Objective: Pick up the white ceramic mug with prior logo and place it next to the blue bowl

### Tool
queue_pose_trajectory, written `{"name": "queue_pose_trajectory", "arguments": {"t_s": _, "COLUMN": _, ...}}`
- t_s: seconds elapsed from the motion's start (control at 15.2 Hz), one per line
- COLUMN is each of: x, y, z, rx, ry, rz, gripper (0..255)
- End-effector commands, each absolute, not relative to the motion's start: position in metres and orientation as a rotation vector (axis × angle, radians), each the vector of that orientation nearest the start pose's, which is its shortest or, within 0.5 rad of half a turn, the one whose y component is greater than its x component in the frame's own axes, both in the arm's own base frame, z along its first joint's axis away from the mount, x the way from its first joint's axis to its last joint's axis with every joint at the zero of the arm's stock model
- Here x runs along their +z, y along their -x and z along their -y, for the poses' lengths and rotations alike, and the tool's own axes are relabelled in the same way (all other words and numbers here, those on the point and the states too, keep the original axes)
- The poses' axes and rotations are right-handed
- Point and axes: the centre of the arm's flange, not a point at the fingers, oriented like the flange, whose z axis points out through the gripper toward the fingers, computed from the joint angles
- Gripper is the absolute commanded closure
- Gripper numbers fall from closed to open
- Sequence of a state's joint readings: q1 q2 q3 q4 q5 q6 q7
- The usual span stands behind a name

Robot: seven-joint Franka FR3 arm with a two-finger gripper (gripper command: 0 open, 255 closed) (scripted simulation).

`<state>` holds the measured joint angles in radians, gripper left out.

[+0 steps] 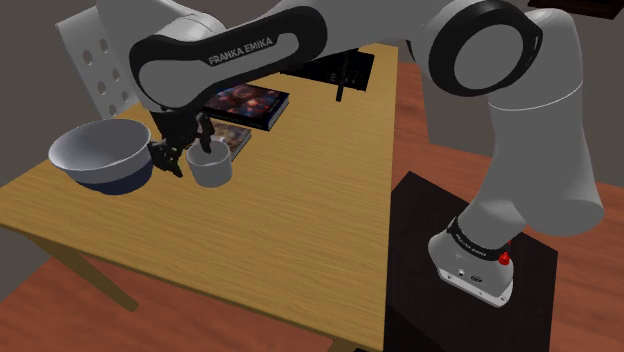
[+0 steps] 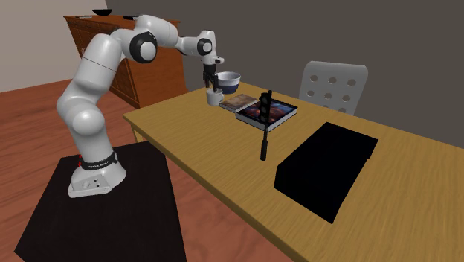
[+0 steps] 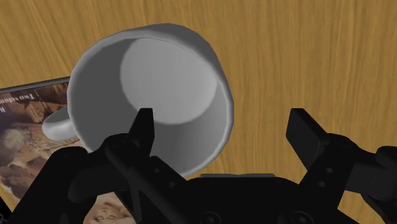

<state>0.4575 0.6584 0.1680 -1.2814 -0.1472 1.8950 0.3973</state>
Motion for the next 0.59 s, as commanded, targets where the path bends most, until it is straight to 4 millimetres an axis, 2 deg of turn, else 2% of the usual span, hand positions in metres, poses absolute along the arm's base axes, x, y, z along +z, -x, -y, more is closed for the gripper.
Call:
{"name": "queue_pose_trajectory", "arguments": {"t_s": 0.0, "x": 0.388, "y": -0.613, "z": -0.398, "rx": 0.023, "ry": 3.167, "rz": 0.390, "gripper": 0}}
{"name": "queue_pose_trajectory", "arguments": {"t_s": 0.07, "x": 0.398, "y": -0.613, "z": -0.398, "rx": 0.023, "ry": 3.167, "rz": 0.390, "gripper": 0}}
{"name": "queue_pose_trajectory", "arguments": {"t_s": 0.53, "x": 0.398, "y": -0.613, "z": -0.398, "rx": 0.023, "ry": 3.167, "rz": 0.390, "gripper": 0}}
